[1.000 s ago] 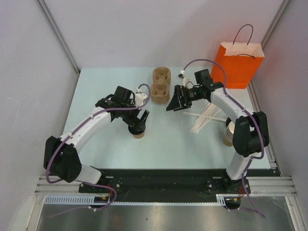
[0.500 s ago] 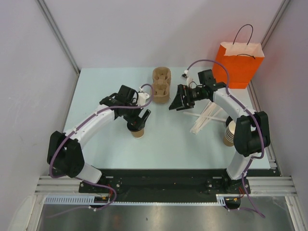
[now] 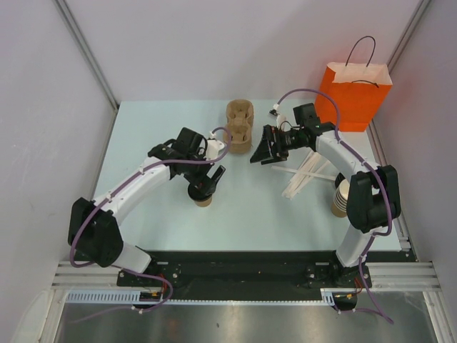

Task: Pack the takeout coffee

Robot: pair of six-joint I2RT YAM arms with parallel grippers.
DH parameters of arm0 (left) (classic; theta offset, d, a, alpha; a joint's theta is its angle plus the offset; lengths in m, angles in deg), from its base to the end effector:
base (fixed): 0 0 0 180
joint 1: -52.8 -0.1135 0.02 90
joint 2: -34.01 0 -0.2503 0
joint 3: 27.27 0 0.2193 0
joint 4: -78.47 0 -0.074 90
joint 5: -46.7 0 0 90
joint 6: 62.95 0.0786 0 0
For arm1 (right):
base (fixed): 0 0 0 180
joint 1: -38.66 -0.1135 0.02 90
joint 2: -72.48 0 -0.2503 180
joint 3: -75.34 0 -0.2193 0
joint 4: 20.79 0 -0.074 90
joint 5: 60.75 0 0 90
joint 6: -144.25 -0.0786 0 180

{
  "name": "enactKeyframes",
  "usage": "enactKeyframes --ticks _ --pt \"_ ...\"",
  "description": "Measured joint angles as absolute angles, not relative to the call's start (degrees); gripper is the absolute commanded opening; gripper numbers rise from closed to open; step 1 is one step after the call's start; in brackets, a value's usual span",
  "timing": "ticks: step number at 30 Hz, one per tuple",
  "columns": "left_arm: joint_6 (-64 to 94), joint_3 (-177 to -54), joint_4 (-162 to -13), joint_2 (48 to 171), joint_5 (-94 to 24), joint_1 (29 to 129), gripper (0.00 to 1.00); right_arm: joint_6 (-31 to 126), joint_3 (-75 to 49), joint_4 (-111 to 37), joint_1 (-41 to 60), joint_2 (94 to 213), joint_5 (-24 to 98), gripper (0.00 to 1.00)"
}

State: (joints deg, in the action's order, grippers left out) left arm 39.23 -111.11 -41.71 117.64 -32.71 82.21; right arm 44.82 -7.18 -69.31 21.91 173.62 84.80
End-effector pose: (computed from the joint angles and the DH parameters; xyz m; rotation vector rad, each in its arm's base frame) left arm 0.2438 -0.1540 0.2326 0.9931 2.4291 -0.3471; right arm 0.3259 0.1658 0.2515 -0.5770 2.3339 1.3973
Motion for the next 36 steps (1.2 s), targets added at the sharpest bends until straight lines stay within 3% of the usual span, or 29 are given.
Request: enactKeyframes --ticks 19,36 --pt "42.51 -111.11 -39.57 120.42 -30.46 78.25 0.98 43.79 -7.29 -68.4 21.87 173.62 85.12 0.98" --pt "42.64 -110.54 -40.03 121.99 -26.35 74.45 0.7 43.66 -7.29 -67.94 22.0 173.62 85.17 0.98"
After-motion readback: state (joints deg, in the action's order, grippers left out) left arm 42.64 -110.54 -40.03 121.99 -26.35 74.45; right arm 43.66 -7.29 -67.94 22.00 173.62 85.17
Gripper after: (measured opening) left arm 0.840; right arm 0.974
